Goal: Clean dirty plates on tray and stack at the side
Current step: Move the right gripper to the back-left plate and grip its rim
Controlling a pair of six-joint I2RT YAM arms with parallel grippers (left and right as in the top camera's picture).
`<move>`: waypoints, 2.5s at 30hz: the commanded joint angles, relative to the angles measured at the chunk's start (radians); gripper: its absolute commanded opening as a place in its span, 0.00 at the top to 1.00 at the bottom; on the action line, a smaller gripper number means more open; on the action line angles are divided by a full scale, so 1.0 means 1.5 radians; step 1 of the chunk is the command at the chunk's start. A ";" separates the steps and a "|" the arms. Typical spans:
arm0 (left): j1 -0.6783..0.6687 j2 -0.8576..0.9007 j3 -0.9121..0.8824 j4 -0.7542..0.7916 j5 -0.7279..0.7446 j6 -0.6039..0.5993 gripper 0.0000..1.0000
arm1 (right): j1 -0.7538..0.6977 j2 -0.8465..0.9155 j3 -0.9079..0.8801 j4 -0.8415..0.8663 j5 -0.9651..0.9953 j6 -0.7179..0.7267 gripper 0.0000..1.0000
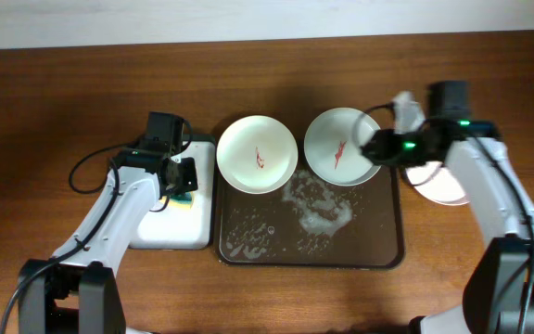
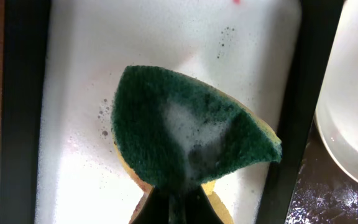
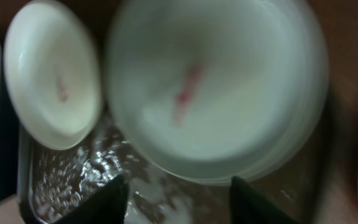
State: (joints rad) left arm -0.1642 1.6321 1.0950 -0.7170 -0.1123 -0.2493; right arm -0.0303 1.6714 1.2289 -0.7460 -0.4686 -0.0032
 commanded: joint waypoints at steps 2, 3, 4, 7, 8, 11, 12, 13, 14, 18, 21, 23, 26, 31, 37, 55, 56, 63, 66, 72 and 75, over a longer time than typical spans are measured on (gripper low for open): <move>-0.002 -0.017 0.004 0.002 -0.005 0.007 1.00 | 0.124 0.017 0.012 0.054 0.027 -0.020 0.44; -0.002 -0.017 0.004 0.001 -0.005 0.008 1.00 | 0.140 0.025 0.012 0.065 0.031 -0.009 0.44; -0.002 -0.017 0.004 0.001 -0.005 0.007 1.00 | 0.159 0.033 0.012 0.077 0.047 0.012 0.44; -0.002 -0.017 0.004 0.003 -0.005 0.007 1.00 | 0.200 0.063 0.012 0.104 0.093 0.064 0.44; -0.002 -0.017 0.004 0.007 -0.006 0.007 1.00 | 0.209 0.072 0.012 0.113 0.094 0.069 0.44; -0.002 -0.017 0.003 0.030 -0.006 0.008 1.00 | 0.232 0.096 0.012 0.143 0.094 0.079 0.45; -0.002 -0.017 0.003 0.040 -0.006 0.008 1.00 | 0.238 0.102 0.012 0.152 0.094 0.083 0.45; -0.002 -0.017 0.002 0.050 -0.009 0.008 0.99 | 0.243 0.111 0.012 0.162 0.095 0.095 0.45; -0.002 -0.017 0.002 0.056 -0.014 0.008 0.99 | 0.247 0.118 0.012 0.167 0.102 0.105 0.46; -0.002 -0.008 0.002 0.080 -0.031 0.007 0.98 | 0.253 0.145 0.012 0.179 0.126 0.144 0.48; -0.002 0.005 0.002 0.083 -0.030 0.007 0.99 | 0.253 0.164 0.012 0.192 0.123 0.159 0.49; -0.002 0.018 0.002 0.082 -0.030 0.001 0.99 | 0.253 0.168 0.012 0.195 0.124 0.171 0.50; -0.002 0.037 0.002 0.082 -0.028 -0.008 0.99 | 0.254 0.175 0.012 0.206 0.124 0.202 0.52; -0.002 0.050 0.002 0.082 -0.028 -0.008 0.99 | 0.263 0.189 0.012 0.209 0.124 0.255 0.55; -0.002 0.051 0.002 0.082 -0.028 -0.008 0.97 | 0.273 0.186 0.012 0.217 0.136 0.252 0.59; -0.002 0.051 0.002 0.078 -0.028 -0.008 0.97 | 0.297 0.113 0.016 0.076 0.093 0.259 0.58; -0.002 0.051 0.002 0.076 -0.028 -0.008 0.97 | 0.301 0.114 0.012 0.078 0.102 0.274 0.58; -0.002 0.051 0.002 0.073 -0.028 -0.008 0.97 | 0.318 0.159 0.010 0.112 0.126 0.316 0.58; -0.002 0.051 0.002 0.073 -0.028 -0.008 0.97 | 0.316 0.179 0.010 0.123 0.159 0.330 0.58; -0.002 0.051 0.002 0.074 -0.028 -0.008 0.97 | 0.316 0.191 0.010 0.175 0.200 0.330 0.55; -0.002 0.051 0.002 0.073 -0.028 -0.008 0.97 | 0.316 0.191 0.010 0.209 0.236 0.330 0.50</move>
State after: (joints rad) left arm -0.1642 1.7000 1.0950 -0.6052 -0.1402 -0.2539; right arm 0.4412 1.9530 1.2518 -0.4603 -0.1989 0.4824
